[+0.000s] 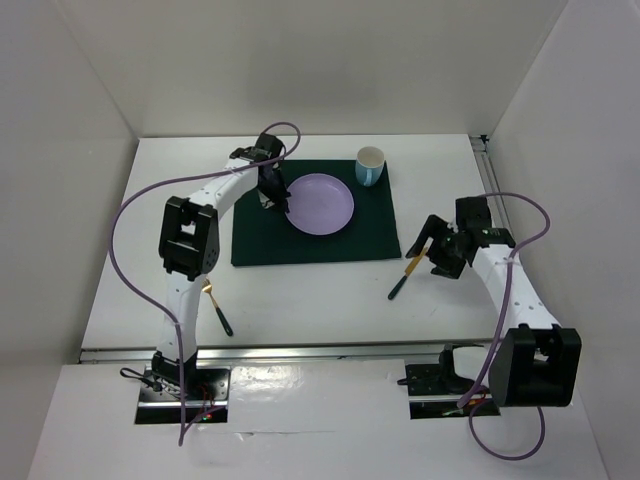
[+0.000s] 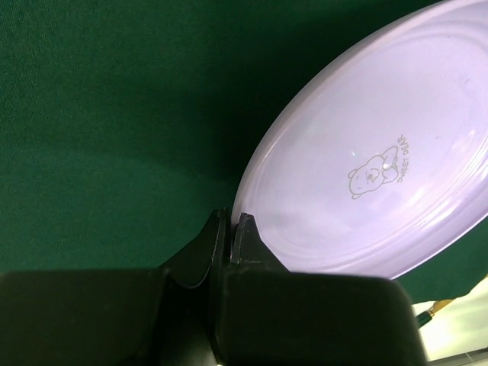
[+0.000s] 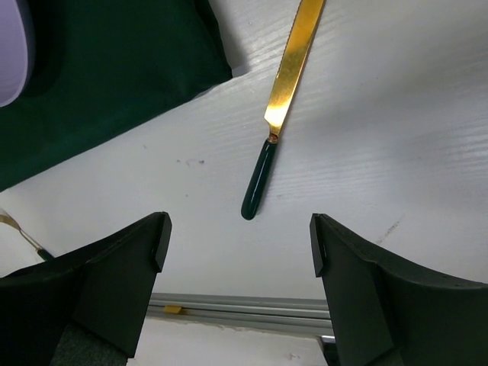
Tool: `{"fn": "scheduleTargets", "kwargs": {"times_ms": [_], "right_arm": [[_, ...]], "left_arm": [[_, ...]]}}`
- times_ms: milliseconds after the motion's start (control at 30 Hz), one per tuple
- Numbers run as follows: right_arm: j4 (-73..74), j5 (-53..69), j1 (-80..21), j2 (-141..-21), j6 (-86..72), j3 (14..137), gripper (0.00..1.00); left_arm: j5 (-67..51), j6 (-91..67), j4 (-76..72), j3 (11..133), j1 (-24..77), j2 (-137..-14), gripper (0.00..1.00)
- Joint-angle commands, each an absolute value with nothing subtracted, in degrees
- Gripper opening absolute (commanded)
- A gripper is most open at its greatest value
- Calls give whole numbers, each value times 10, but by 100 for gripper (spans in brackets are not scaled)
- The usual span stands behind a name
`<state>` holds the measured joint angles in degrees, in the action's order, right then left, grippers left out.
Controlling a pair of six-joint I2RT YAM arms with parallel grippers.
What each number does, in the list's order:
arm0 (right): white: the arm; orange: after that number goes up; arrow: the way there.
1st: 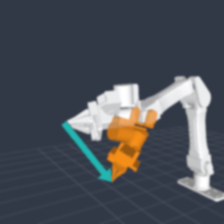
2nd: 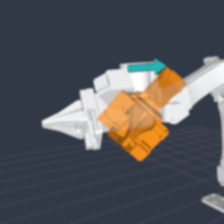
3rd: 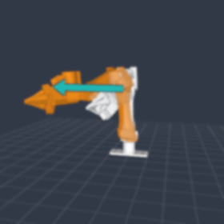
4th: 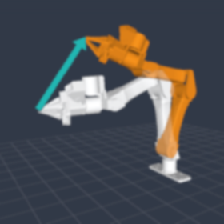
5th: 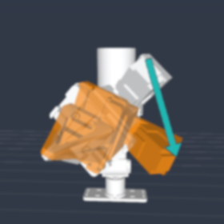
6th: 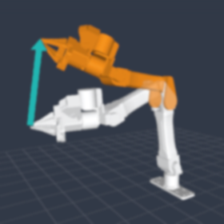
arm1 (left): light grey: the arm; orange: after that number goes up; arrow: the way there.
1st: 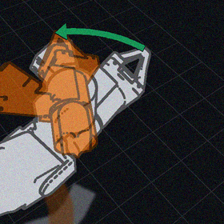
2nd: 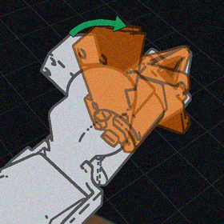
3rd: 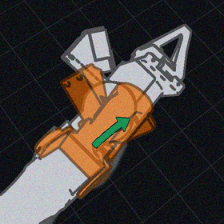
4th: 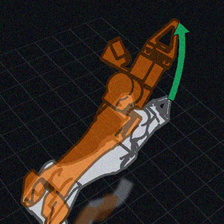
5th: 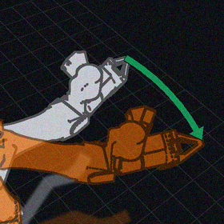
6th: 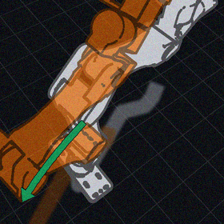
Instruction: Set the dinner table for one person
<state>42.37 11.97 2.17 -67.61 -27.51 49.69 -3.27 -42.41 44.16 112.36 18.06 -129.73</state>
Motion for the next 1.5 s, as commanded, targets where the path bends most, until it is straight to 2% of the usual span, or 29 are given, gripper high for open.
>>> {"fn": "scheduleTargets", "kwargs": {"times_ms": [0,100,133,167,200,233,300,400,600,800,900,933,1000,1133,1300,1467], "right_arm": [[399,133,11,-680,-298,480,85],[393,127,4,-686,-313,480,83],[380,122,-6,-693,-318,473,82],[372,135,-11,-700,-323,462,82],[362,144,-11,-700,-335,455,79],[341,149,-11,-706,-343,436,78],[322,149,-11,-711,-364,418,76],[302,120,-36,-729,-376,406,73],[285,77,-75,-787,-387,411,73],[273,37,-101,-830,-418,417,71],[268,5,-106,-830,-438,411,62],[268,-4,-106,-830,-448,411,53],[282,-39,-112,-837,-464,411,44],[333,-96,-123,-864,-487,433,30],[367,-140,-123,-854,-505,453,0],[395,-173,-123,-822,-444,504,0]], "left_arm": [[-27,-433,446,1136,172,-1303,0],[-22,-433,452,1136,172,-1303,0],[-22,-433,452,1136,172,-1303,5],[-22,-433,452,1136,172,-1303,20],[-22,-433,457,1136,172,-1303,27],[-22,-433,457,1128,172,-1298,51],[-17,-427,457,1122,172,-1289,76],[-5,-412,451,1117,172,-1261,92],[24,-393,496,1150,172,-1202,93],[24,-374,483,1086,172,-1084,92],[18,-369,483,1056,172,-1044,92],[18,-364,477,1043,172,-1036,92],[18,-364,477,1036,172,-1023,92],[24,-359,482,1022,172,-999,92],[24,-352,483,1017,172,-980,92],[29,-341,488,1005,172,-962,92]]}}
